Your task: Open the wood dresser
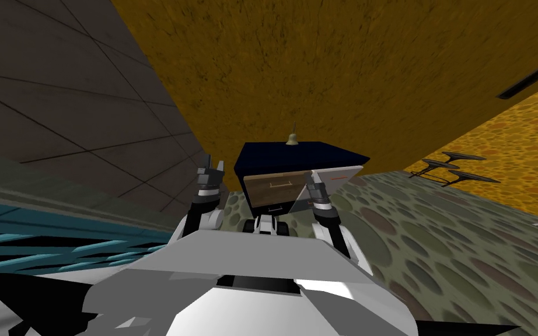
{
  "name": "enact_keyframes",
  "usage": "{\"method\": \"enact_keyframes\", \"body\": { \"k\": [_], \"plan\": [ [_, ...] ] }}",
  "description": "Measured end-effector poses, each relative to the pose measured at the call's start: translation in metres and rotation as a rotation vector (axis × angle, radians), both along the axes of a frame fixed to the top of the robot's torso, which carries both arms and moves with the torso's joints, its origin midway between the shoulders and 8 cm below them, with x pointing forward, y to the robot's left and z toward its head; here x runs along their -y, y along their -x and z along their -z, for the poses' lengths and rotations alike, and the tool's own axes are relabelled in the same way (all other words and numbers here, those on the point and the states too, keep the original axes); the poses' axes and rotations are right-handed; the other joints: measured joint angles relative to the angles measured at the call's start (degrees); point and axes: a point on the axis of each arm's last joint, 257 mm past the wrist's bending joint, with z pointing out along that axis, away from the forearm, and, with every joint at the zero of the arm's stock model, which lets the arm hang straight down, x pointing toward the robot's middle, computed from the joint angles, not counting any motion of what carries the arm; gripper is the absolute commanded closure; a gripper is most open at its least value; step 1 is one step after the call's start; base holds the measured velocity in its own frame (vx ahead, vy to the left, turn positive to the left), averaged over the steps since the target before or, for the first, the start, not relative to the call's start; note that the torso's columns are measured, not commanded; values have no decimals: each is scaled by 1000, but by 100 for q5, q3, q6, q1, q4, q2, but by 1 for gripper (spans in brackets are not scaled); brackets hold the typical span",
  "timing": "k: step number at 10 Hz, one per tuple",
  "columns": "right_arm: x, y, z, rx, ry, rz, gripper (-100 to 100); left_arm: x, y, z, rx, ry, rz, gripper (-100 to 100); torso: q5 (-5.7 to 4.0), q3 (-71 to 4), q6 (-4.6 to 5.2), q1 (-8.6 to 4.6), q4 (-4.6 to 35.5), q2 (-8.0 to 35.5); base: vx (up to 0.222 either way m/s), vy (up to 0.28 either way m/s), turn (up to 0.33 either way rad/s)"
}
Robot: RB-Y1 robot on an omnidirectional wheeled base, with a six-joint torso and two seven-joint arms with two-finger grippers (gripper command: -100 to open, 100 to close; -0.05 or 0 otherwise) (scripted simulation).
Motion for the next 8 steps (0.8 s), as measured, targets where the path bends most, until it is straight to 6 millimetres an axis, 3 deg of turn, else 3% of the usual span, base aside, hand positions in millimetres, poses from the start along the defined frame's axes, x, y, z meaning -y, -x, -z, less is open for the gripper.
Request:
{"method": "enact_keyframes", "body": {
  "k": [8],
  "plan": [
    [-9,3,13,47,285,122,-100,0,0,0,0,0,0,0,-1,4,-1,-4,2,7,9,21,-51]
  ]
}}
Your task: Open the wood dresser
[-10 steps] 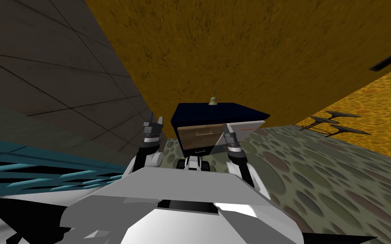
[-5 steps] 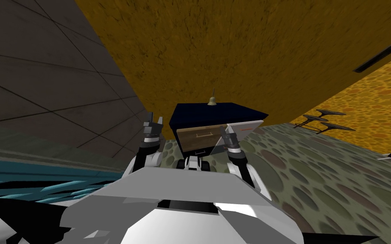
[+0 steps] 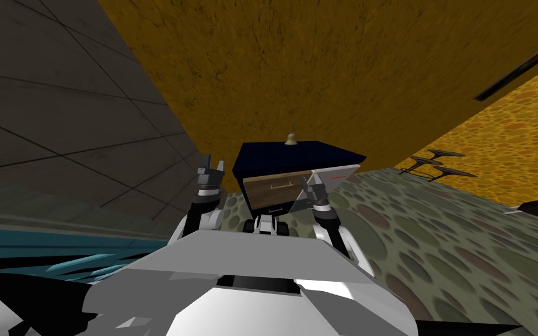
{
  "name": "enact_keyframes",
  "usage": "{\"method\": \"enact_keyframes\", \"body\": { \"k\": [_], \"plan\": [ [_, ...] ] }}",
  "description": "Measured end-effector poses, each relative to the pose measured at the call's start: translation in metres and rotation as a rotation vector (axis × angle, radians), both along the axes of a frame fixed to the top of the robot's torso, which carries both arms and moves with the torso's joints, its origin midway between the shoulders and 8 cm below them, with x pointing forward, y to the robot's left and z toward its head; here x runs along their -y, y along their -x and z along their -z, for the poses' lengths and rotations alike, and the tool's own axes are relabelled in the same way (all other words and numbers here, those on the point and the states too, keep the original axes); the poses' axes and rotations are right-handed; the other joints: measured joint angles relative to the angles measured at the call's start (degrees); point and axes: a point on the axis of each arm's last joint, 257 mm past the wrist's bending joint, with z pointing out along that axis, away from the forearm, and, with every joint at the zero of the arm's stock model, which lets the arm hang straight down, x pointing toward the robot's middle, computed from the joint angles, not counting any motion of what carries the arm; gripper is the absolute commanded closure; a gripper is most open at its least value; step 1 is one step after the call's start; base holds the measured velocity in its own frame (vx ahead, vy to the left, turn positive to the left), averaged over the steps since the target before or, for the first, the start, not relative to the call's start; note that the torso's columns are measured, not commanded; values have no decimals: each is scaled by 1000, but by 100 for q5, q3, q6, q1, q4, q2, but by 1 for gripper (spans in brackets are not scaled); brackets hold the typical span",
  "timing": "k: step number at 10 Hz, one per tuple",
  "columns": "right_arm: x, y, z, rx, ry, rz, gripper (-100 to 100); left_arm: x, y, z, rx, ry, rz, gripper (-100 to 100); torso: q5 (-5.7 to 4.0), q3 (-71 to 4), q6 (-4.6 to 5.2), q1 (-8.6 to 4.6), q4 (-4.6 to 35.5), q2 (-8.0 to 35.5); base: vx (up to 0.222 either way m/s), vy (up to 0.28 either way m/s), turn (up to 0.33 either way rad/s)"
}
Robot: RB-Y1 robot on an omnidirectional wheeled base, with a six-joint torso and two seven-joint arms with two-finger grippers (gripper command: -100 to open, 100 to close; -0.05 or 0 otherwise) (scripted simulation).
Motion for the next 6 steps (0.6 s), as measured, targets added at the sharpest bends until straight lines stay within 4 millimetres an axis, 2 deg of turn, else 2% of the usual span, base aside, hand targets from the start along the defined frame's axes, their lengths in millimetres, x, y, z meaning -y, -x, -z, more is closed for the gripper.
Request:
{"method": "enact_keyframes", "body": {
  "k": [3,6],
  "plan": [
    [-3,2,8,18,121,48,-100,0,0,0,0,0,0,0,0,0,0,0,0,0,-9,20,-56],
    [-4,2,10,31,176,75,-100,0,0,0,0,0,0,0,-2,-2,-1,-6,-1,-3,2,-2,7]
  ]
}}
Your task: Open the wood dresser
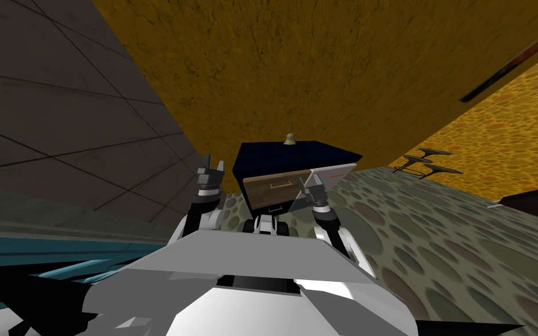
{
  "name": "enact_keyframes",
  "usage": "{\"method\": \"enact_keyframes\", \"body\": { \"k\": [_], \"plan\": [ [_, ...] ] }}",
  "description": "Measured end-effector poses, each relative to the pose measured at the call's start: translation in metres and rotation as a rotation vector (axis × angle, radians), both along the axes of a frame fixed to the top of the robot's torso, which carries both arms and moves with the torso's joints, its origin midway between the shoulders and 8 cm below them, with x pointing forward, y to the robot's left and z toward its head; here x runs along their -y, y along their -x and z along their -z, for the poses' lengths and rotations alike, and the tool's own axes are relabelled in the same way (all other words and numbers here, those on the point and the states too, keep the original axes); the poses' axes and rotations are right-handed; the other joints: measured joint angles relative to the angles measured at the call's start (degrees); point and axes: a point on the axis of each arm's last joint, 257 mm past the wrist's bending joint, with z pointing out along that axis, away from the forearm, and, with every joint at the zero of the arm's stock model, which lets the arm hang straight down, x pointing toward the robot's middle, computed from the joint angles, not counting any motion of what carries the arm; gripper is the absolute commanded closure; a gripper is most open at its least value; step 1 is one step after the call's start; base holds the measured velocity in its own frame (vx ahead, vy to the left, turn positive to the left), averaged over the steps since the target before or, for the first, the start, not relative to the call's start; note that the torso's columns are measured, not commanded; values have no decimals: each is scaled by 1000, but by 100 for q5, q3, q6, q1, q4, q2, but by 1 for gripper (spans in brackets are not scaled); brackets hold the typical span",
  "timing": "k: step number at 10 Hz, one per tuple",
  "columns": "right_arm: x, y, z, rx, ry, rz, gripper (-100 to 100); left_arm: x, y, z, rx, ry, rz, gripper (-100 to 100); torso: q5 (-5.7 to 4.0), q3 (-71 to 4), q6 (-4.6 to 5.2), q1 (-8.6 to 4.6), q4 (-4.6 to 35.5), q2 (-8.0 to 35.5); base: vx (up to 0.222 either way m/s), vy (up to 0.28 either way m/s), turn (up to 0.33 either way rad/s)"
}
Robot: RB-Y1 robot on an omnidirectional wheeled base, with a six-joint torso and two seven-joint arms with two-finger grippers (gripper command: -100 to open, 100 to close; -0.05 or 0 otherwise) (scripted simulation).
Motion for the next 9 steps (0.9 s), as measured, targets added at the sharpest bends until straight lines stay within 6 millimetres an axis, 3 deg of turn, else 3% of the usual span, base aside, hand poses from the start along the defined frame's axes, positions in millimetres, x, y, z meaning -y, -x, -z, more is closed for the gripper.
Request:
{"method": "enact_keyframes", "body": {
  "k": [9],
  "plan": [
    [-2,-5,5,9,63,36,-100,0,0,0,0,0,0,0,5,3,0,17,2,5,-5,12,2]
  ]
}}
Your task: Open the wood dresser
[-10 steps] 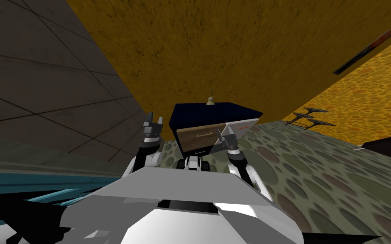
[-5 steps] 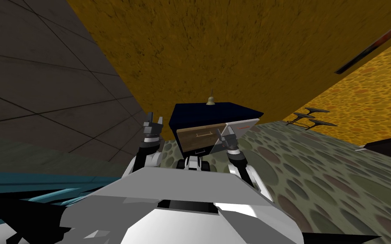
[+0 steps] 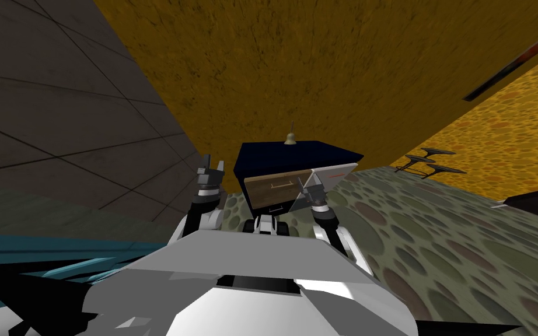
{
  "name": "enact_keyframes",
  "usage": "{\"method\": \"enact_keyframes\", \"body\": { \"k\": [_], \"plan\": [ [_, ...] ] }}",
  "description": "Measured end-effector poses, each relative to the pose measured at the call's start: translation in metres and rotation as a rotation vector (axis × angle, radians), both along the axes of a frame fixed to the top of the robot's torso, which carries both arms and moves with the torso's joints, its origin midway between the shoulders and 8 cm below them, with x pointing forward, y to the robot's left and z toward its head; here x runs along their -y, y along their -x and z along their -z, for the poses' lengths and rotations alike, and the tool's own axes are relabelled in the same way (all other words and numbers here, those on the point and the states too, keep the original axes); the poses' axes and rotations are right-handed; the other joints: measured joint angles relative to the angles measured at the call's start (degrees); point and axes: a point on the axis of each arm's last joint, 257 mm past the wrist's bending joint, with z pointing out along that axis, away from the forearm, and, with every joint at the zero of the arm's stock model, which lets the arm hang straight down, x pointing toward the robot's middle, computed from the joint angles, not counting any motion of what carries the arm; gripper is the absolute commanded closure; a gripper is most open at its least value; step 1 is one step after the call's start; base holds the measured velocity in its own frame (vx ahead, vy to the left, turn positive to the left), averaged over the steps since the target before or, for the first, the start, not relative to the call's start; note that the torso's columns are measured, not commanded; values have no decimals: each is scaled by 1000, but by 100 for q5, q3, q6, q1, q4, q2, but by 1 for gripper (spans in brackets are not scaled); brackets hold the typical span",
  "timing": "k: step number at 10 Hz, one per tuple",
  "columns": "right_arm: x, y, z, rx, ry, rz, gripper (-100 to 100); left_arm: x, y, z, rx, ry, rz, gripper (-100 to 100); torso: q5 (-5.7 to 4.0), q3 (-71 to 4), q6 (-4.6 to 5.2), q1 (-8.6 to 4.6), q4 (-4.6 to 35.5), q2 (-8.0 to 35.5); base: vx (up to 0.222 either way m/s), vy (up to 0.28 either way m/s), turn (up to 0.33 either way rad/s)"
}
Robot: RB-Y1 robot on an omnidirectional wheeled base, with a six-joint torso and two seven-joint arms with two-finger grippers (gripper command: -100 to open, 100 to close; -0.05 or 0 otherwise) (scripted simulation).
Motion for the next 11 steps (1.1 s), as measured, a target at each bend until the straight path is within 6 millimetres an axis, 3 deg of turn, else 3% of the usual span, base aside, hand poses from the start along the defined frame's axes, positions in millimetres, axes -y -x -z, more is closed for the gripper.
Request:
{"method": "enact_keyframes", "body": {
  "k": [11],
  "plan": [
    [-8,-28,37,41,368,199,-100,0,0,0,0,0,0,0,-3,-2,0,-10,-1,-3,-26,50,-18]
  ]
}}
